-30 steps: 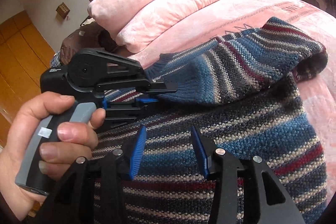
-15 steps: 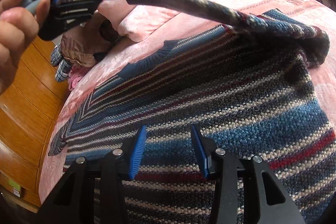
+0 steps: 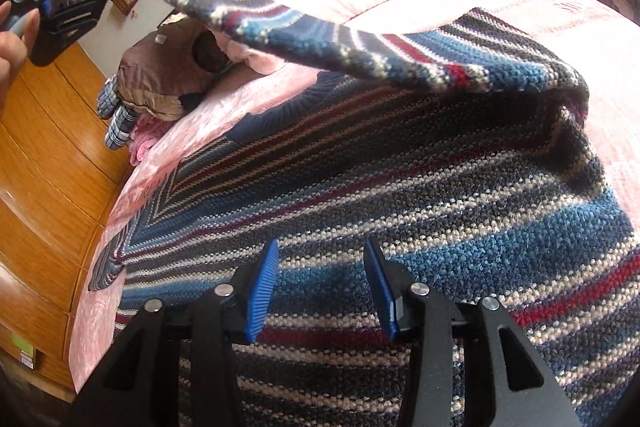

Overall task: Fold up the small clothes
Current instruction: 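Lay the sleeve on the body and open the right tool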

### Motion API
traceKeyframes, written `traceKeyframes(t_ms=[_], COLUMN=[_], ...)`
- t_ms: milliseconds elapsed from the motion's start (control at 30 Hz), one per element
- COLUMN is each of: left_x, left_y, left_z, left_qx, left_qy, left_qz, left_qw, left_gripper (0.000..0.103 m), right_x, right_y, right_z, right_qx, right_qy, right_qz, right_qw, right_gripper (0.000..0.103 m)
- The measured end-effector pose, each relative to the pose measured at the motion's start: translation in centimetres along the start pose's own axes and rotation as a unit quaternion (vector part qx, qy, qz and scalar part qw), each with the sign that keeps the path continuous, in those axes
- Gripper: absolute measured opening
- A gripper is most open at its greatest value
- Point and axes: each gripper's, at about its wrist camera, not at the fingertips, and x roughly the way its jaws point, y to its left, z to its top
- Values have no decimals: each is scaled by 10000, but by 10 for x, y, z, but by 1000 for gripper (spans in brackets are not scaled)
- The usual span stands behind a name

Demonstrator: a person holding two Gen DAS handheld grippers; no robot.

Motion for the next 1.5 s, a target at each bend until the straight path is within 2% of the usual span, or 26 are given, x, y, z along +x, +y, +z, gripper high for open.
traceKeyframes(t_ms=[400,800,900,967,1033,1067,1133,1233,1300,1400,1433,1500], left_x=[-29,-4,11,16,3,-6,-22,-16,3,24,23,12], left_y=[94,213,237,249,247,239,218,194,200,222,230,238], left_z=[-29,-89,-104,-111,-114,-114,-115,-115,-119,-123,-126,-132], left_qx=[-494,-1389,-1503,-1574,-1630,-1590,-1458,-1237,-1402,-1621,-1721,-1937], left_qy=[-176,3,227,350,153,-17,-420,-497,-313,-122,-154,-265], left_qz=[199,409,614,1037,1500,1662,1322,571,580,1011,905,713], left_qw=[9984,9895,9865,9815,9750,9732,9795,9894,9879,9815,9808,9781], left_gripper=[6,6,8,17,18,26,33,39,36,28,25,28], right_x=[8,9,8,8,7,7,7,7,6,6,7,7], right_y=[0,0,-3,-4,-5,-5,-6,-5,-5,-6,-6,-7], right_z=[-4,-6,-5,-5,-4,-4,-3,-4,-4,-5,-5,-5], right_qx=[-35,-76,-62,-58,-35,-11,10,-21,-36,-40,-50,-47], right_qy=[68,91,110,114,108,100,107,112,115,124,127,141], right_qz=[-50,-59,-35,-30,-31,-24,-12,-1,0,7,3,1], right_qw=[10000,9999,9999,9999,9999,9999,9999,9999,9999,9999,9999,9999], right_gripper=[45,45,45,45,45,45,45,45,45,45,45,46])
